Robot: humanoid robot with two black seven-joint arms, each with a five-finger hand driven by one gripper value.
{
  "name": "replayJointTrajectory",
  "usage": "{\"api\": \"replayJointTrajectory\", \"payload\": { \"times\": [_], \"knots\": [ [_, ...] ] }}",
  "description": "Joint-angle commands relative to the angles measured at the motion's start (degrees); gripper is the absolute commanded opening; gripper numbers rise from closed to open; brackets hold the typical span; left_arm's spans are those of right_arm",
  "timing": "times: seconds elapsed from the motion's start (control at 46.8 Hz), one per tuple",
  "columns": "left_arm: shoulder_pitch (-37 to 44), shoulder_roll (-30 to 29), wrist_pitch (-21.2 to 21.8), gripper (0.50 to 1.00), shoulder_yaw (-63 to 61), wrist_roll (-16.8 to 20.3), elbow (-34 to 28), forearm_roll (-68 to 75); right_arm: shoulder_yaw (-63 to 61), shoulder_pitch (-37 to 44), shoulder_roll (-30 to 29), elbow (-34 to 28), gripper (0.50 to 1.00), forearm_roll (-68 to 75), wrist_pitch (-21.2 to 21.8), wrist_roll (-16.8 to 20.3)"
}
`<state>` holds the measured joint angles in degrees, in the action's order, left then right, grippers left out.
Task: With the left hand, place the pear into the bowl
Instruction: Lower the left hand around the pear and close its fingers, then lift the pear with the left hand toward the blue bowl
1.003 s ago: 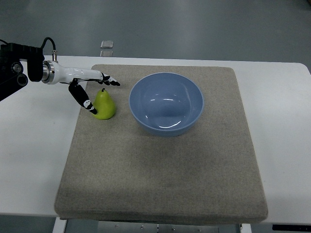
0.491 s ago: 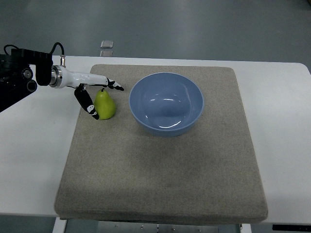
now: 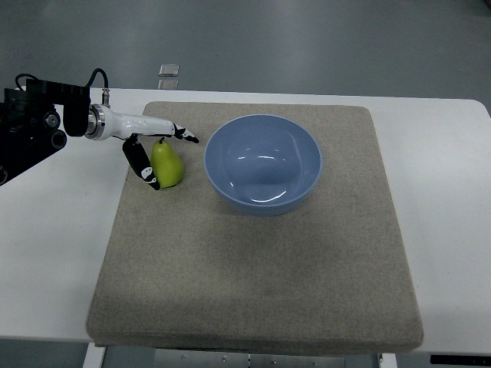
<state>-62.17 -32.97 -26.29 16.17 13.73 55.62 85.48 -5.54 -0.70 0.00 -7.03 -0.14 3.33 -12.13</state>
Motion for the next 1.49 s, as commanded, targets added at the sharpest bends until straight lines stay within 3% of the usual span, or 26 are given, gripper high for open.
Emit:
{"api": "replayJointTrajectory", "payload": {
  "times": [0.0, 0.171, 0.32, 0.598, 1.473],
  "knots": [
    [0.0, -0.1, 0.0, 0.896, 0.0, 0.0, 0.0, 0.0, 0.0, 0.0, 0.0, 0.0, 0.926, 0.0, 0.0, 0.0],
    [0.1, -0.1, -0.1, 0.861, -0.1, 0.0, 0.1, 0.0, 0.0, 0.0, 0.0, 0.0, 0.926, 0.0, 0.0, 0.0],
    [0.0, -0.1, -0.1, 0.774, -0.1, -0.1, 0.0, 0.0, 0.0, 0.0, 0.0, 0.0, 0.926, 0.1, 0.0, 0.0],
    [0.0, -0.1, -0.1, 0.5, 0.0, -0.1, 0.0, 0.0, 0.0, 0.0, 0.0, 0.0, 0.926, 0.1, 0.0, 0.0],
    [-0.9, -0.5, 0.0, 0.5, 1.0, 0.0, 0.4, -1.3, 0.0, 0.0, 0.0, 0.0, 0.926, 0.1, 0.0, 0.0]
  ]
}}
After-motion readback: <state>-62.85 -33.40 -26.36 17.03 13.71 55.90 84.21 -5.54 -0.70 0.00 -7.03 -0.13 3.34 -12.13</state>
